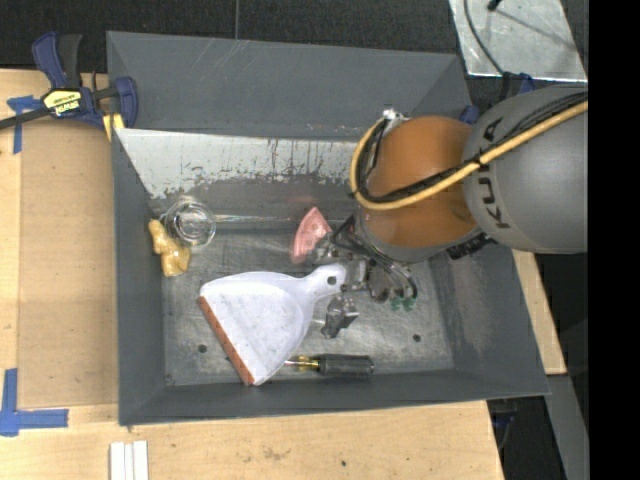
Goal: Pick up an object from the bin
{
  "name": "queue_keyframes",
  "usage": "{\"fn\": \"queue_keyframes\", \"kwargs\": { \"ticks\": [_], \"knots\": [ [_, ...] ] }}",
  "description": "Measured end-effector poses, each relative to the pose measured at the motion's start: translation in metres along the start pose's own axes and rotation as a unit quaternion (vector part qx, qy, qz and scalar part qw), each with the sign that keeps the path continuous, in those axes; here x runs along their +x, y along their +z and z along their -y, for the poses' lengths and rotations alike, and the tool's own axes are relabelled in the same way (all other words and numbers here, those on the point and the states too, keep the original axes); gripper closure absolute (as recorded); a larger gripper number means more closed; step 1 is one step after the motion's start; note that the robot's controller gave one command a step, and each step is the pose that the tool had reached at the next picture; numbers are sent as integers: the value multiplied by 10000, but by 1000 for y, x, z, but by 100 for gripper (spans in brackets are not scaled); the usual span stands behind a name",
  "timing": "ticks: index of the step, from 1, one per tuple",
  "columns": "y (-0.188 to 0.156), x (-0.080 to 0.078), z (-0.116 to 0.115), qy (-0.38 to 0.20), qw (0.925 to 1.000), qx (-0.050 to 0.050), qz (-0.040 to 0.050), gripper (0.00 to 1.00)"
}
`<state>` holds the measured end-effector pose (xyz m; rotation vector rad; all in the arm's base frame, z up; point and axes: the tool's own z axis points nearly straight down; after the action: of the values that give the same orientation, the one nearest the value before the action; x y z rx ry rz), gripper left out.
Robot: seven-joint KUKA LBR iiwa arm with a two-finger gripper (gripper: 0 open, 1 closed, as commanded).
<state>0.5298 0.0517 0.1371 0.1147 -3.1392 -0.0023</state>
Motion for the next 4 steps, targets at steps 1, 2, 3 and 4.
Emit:
{"fn": "queue_keyframes", "kwargs": {
  "ticks": [1, 2, 3, 4],
  "knots": [
    [58, 1, -29, 1343, 9909, 15, 112, 100],
    [62, 5, -32, 1328, 9911, 5, 45, 0],
    [62, 5, -32, 1327, 9911, 5, 47, 0],
    [62, -43, -61, 1300, 9915, 39, -3, 0]
  ]
}}
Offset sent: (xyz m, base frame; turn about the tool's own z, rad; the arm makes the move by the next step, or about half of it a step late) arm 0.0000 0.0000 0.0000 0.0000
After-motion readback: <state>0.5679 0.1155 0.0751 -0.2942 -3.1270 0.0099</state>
